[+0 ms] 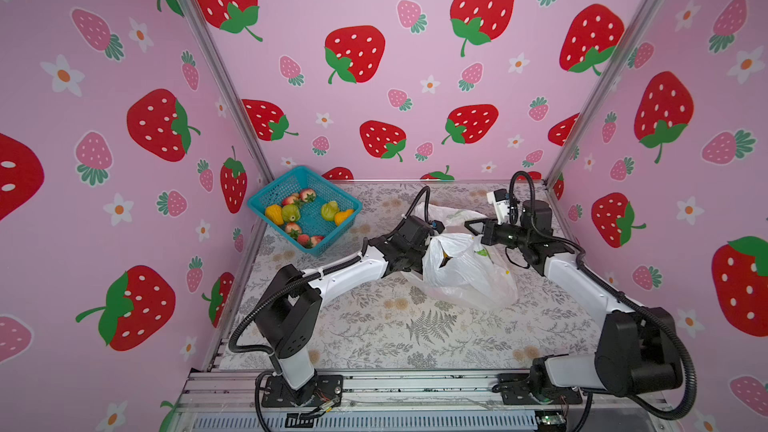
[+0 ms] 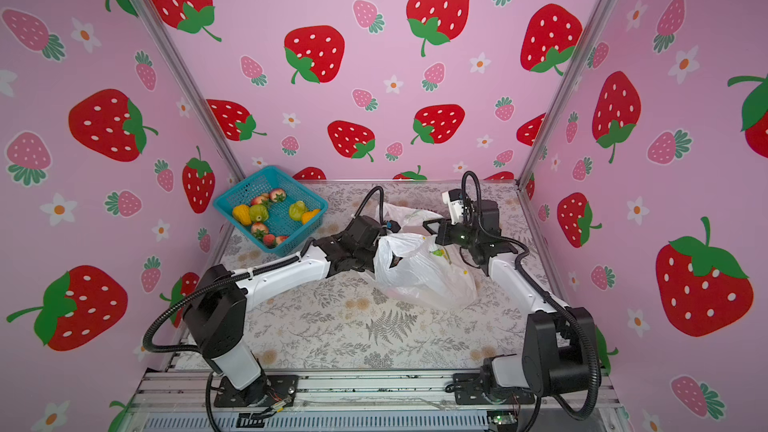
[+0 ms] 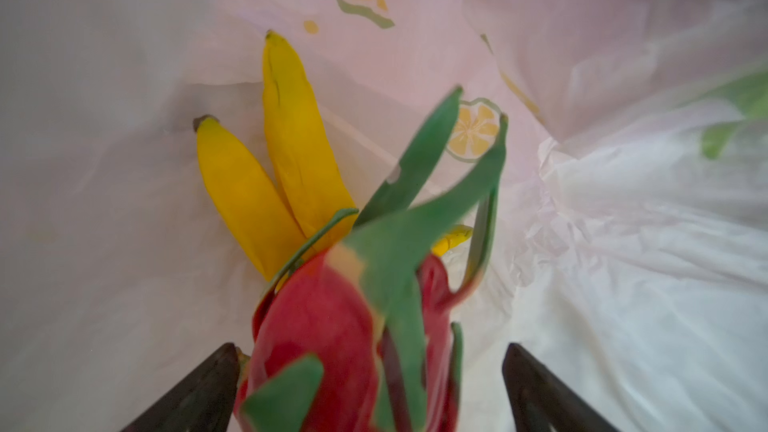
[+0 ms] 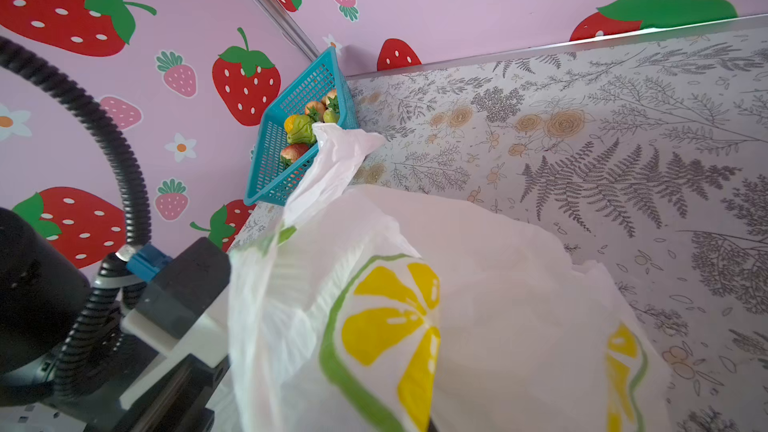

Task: Place the fake fruits into the plastic bag and tie a complex knot
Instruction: 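Lower the dragon fruit deep into the bag beside the bananas with the left gripper, then open the left gripper and lift it out of the bag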

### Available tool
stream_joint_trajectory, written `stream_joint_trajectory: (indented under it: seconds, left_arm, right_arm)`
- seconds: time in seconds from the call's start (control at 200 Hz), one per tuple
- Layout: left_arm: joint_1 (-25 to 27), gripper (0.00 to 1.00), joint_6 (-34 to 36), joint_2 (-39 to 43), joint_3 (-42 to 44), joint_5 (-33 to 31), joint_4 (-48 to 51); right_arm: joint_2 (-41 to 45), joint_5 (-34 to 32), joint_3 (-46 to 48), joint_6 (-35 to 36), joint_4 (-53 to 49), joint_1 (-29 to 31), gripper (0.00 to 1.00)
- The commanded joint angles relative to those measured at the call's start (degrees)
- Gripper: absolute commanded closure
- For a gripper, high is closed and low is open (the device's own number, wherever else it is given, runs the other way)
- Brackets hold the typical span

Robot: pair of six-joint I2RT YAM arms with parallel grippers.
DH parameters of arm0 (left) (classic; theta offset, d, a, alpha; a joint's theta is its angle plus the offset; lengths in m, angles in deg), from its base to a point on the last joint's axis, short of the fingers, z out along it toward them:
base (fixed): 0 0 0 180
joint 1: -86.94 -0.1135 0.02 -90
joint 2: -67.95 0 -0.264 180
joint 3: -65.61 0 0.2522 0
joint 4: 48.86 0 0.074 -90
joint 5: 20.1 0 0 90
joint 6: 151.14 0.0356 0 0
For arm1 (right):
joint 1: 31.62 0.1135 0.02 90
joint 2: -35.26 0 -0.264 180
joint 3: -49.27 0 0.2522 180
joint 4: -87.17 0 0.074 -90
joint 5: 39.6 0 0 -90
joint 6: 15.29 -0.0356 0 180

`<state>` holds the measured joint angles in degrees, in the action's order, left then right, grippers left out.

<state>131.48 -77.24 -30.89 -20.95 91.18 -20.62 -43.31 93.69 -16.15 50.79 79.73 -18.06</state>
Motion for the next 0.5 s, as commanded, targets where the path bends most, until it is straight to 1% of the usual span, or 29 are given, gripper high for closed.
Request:
stream_joint_trajectory:
  seconds: [0.0, 0.095, 0.22, 0.295, 0.385, 0.495]
  left_arm:
    - [-0.4, 0.01, 0.65, 2.43, -2.91, 1.87, 0.43]
    - [-0.57, 0.01, 0.17, 3.43, -2.62, 2.45, -0.32]
    - [-0.88, 0.0, 0.5, 4.97, -2.45, 1.35, 0.16]
    - [-1.33, 0.03, 1.28, 6.51, -2.36, 0.09, 1.69]
    - [-2.21, 0.05, 2.02, 10.33, -0.51, -1.95, 2.83]
    - [-4.06, 0.05, 1.11, 16.84, 4.77, -3.77, 0.55]
  right_arm:
    - [2.01, -0.37, 0.68, 1.14, 0.01, -0.47, 0.91]
    - [1.86, -0.51, 0.61, 1.25, -0.05, -0.58, 0.91]
    - [1.8, -0.64, 0.51, 1.57, -0.37, -0.86, 0.91]
    - [1.97, -0.91, 0.16, 2.18, -1.36, -1.42, 0.91]
    - [2.53, -1.43, 0.24, 2.47, -1.75, -2.13, 0.91]
    - [2.48, -1.39, 0.42, 2.65, -1.97, -2.25, 0.91]
